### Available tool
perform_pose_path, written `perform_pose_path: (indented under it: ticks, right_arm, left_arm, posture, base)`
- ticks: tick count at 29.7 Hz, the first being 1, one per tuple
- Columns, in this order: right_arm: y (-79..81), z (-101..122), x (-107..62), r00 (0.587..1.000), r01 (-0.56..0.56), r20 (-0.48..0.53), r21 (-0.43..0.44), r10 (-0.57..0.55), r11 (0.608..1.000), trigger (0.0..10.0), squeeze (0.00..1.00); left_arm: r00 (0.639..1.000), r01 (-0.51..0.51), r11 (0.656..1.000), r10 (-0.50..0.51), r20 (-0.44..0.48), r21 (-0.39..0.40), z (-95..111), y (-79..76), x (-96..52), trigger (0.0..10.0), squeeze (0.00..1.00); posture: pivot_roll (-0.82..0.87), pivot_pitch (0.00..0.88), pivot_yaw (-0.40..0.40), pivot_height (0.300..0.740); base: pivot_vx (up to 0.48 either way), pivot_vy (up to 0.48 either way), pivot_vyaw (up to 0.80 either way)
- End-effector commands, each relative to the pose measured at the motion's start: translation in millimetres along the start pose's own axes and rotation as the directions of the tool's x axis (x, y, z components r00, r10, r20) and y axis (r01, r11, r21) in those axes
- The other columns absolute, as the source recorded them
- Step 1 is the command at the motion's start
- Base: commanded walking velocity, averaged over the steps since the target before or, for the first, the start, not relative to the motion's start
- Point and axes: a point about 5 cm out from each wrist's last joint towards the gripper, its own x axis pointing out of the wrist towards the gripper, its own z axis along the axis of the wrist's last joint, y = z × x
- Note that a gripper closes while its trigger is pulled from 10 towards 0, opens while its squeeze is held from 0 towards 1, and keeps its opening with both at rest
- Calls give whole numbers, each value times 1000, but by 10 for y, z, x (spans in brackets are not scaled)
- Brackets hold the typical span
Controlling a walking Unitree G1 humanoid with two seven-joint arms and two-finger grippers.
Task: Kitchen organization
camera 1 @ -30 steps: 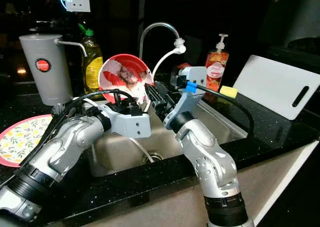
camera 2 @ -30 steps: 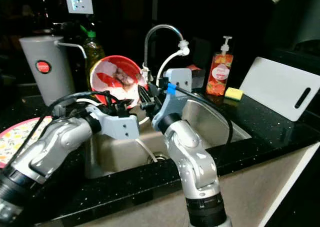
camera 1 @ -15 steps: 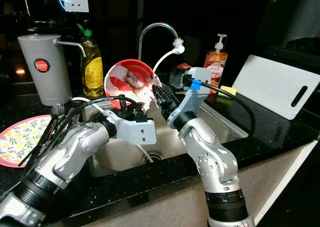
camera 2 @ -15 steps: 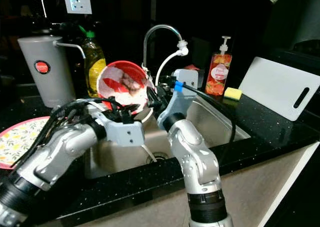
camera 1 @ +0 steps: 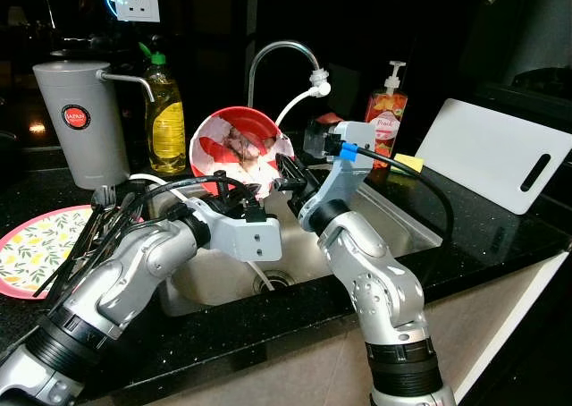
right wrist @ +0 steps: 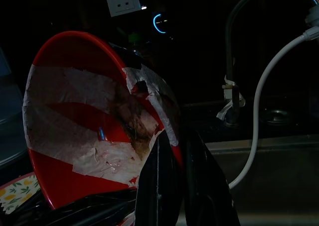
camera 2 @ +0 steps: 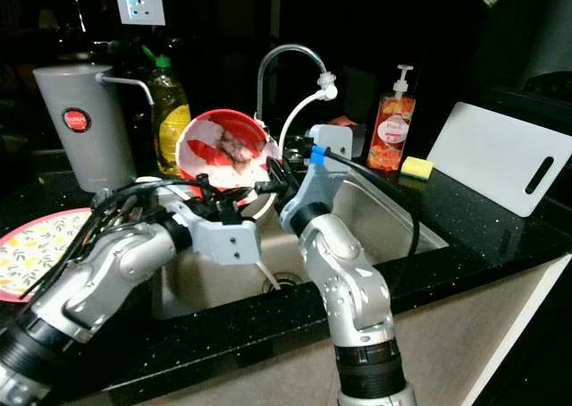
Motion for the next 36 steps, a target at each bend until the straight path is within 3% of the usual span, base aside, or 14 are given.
perform_pose_path:
  ticks: [1,2,3,4,8,9,16,20,26,36]
  right_arm:
    - [-3,-12,12,1000,5,-5,26,-5,1000,0,0]
    - [-3,-12,12,1000,5,-5,26,-5,1000,0,0]
    - [-2,-16,11,1000,4,-9,22,-3,1000,7961,0]
    - [0,-19,11,1000,2,-13,17,-1,1000,10000,0]
    - [3,-23,12,1000,1,-16,14,-1,1000,10000,0]
    - [3,-26,13,1000,2,-17,13,-2,1000,10000,0]
    - [-46,-49,11,999,38,-25,5,-37,999,10000,0]
    - [-255,-46,19,988,154,3,-69,-154,986,10000,0]
    - [-504,44,35,971,239,57,-100,-234,966,10000,0]
    - [-549,-48,73,975,224,34,-170,-221,960,10000,0]
  left_arm:
    - [1000,-19,1000,20,8,-22,33,-5,-2,10000,0]
    - [1000,-19,1000,20,8,-22,33,-5,-2,10000,0]
    - [1000,-17,999,17,1,-33,22,-8,-4,10000,0]
    - [1000,-18,999,18,2,-51,21,-3,-6,10000,1000]
    - [1000,-27,998,27,1,-62,26,13,-3,10000,1000]
    - [999,-46,996,47,9,-75,44,39,1,10000,0]
    - [994,-93,990,98,46,-106,93,134,-22,10000,0]
    - [990,-85,977,104,91,-195,170,165,-81,10000,0]
    - [995,-7,970,30,91,-241,184,60,-164,10000,0]
    - [999,-13,965,22,32,-262,102,37,-225,10000,0]
  posture:
    - [-24,0,-90,740]
    - [-24,0,-90,740]
    - [-24,0,-90,740]
    - [-24,0,-90,740]
    - [-24,0,-89,740]
    - [-24,0,-89,740]
    - [-25,0,-89,740]
    - [-23,0,-92,740]
    - [-20,0,-96,740]
    - [-12,0,-108,740]
  base:
    - [0,0,0]
    - [0,0,0]
    - [0,0,0]
    - [0,0,0]
    - [0,0,0]
    - [0,0,0]
    - [0,0,0]
    - [0,0,0]
    - [0,0,0]
    - [0,0,0]
